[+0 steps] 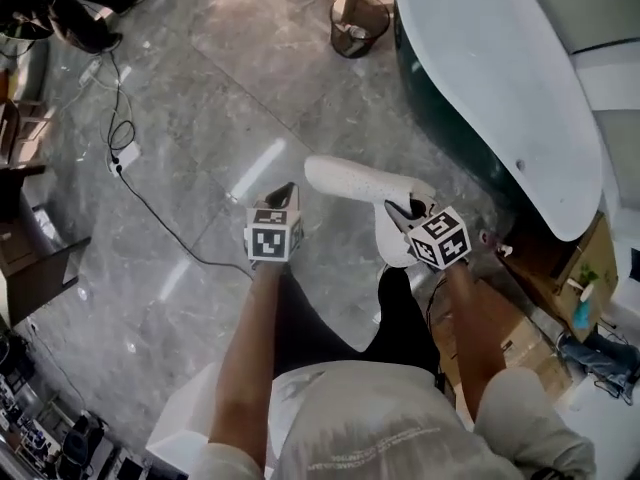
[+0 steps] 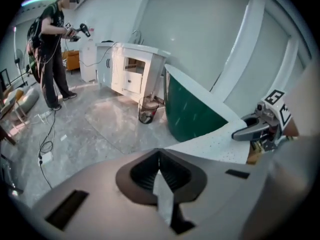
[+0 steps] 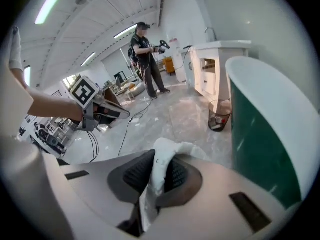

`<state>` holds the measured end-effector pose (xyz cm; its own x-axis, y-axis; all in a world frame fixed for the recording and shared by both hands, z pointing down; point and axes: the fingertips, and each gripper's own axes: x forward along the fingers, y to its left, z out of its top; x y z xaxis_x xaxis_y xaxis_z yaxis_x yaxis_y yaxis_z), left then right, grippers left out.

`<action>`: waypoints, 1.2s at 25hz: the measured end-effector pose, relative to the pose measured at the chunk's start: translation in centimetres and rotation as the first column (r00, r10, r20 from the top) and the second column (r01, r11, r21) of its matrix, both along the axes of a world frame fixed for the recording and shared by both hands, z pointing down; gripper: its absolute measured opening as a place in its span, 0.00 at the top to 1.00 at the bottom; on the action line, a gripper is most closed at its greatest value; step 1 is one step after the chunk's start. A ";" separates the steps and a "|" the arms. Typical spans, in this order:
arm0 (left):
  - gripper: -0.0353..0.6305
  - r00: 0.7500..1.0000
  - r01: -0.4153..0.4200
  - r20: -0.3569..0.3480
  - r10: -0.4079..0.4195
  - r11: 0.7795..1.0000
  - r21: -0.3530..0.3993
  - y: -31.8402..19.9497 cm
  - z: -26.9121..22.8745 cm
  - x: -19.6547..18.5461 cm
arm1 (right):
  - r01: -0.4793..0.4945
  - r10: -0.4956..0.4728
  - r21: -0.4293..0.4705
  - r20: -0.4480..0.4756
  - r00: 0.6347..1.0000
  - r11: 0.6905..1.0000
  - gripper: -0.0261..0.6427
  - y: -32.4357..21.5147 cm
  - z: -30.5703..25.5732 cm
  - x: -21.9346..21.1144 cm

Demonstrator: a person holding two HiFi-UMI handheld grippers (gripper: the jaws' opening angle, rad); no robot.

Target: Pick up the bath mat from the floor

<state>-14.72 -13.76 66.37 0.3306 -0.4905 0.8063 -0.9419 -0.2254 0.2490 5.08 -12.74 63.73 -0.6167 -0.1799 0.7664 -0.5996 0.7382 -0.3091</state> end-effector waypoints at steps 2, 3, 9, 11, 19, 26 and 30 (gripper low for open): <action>0.92 1.000 -0.023 0.008 0.022 0.999 0.049 -1.6 -3.7 0.3 | -0.051 0.049 0.081 0.019 0.999 0.995 0.91 -2.0 -4.7 0.6; 0.92 0.999 -0.039 0.011 0.038 0.996 0.077 -2.3 -5.8 0.6 | -0.073 0.069 0.124 0.035 0.997 0.990 0.91 -2.9 -7.2 0.8; 0.92 0.994 -0.107 0.035 0.101 0.939 0.327 -6.3 -19.7 1.8 | -0.123 0.088 0.384 0.106 0.990 0.915 0.91 -7.4 -21.3 1.8; 0.92 0.995 -0.102 0.036 0.096 0.903 0.417 -8.2 -24.6 1.9 | -0.133 0.088 0.461 0.117 0.989 0.877 0.91 -8.8 -25.6 1.9; 0.92 0.989 -0.149 0.123 0.086 0.672 0.725 -11.5 -44.6 2.3 | -0.198 0.094 0.683 0.187 0.978 0.703 0.91 -10.6 -42.3 2.1; 0.92 0.979 -0.201 0.182 0.088 0.523 0.828 -9.3 -54.1 2.1 | -0.237 0.075 0.789 0.237 0.969 0.567 0.91 -9.6 -52.6 2.3; 0.92 0.977 -0.214 0.191 0.096 0.471 0.856 -8.7 -57.3 2.3 | -0.256 0.061 0.813 0.264 0.963 0.523 0.91 -8.5 -56.6 2.5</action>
